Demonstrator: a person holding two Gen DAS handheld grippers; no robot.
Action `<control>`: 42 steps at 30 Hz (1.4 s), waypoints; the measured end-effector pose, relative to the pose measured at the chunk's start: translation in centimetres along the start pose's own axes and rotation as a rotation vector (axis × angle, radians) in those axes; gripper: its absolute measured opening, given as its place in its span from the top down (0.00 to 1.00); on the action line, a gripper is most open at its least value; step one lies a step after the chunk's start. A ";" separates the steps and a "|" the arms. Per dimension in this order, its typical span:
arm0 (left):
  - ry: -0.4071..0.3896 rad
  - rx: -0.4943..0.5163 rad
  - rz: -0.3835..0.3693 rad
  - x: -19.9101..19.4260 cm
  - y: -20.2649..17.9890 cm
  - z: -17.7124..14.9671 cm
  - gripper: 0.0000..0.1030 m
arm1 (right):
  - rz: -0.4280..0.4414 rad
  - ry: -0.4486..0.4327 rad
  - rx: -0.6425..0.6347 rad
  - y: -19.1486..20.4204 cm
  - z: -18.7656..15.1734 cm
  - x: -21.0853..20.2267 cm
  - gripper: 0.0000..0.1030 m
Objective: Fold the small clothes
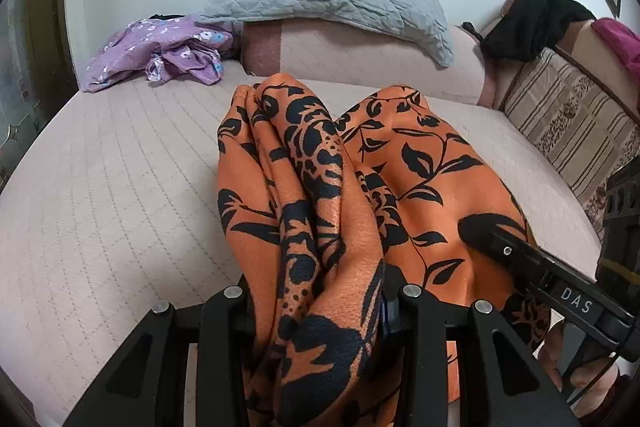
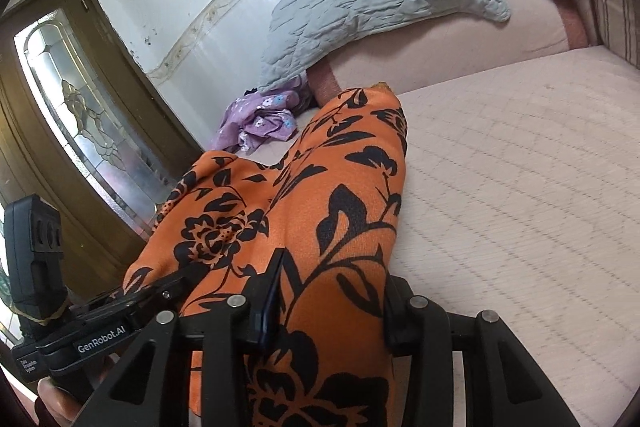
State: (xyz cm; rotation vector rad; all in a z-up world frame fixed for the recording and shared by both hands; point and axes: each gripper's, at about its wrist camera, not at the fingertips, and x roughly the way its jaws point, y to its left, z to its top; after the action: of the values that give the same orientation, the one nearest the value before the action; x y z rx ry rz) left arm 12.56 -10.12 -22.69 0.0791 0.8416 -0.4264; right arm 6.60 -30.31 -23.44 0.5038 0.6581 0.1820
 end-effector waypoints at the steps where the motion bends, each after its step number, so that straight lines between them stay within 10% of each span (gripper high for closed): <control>1: 0.001 0.004 0.005 0.1 -0.3 -0.1 0.61 | -0.003 0.001 -0.003 -0.1 0.0 0.0 0.59; 42: -0.027 -0.015 0.165 0.6 0.7 1.5 0.61 | 0.050 -0.001 0.078 1.0 0.6 3.4 0.59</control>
State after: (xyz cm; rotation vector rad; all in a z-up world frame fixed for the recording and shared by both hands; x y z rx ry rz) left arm 14.26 -10.09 -22.23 0.1282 0.8048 -0.2653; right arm 9.64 -28.59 -24.36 0.5951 0.6538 0.2034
